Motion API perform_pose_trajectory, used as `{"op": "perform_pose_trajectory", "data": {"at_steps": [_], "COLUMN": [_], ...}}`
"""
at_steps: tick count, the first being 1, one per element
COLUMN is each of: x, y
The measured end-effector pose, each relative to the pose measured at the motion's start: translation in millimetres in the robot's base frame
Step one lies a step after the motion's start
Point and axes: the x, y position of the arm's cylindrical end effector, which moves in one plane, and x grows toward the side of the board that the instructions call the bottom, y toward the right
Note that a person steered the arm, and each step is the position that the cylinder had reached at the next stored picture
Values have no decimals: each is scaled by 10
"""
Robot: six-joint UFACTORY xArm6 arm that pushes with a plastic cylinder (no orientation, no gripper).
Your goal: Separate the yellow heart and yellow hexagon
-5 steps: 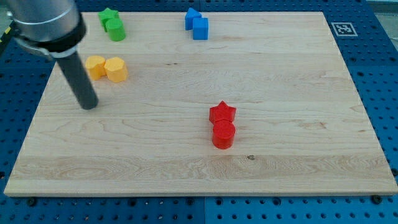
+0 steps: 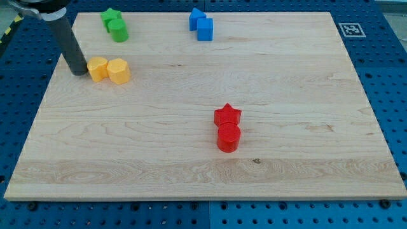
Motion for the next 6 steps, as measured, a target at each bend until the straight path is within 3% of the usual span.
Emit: {"op": "perform_pose_trajectory", "data": {"at_steps": [1,6], "x": [0,59], "y": [91,1690]}}
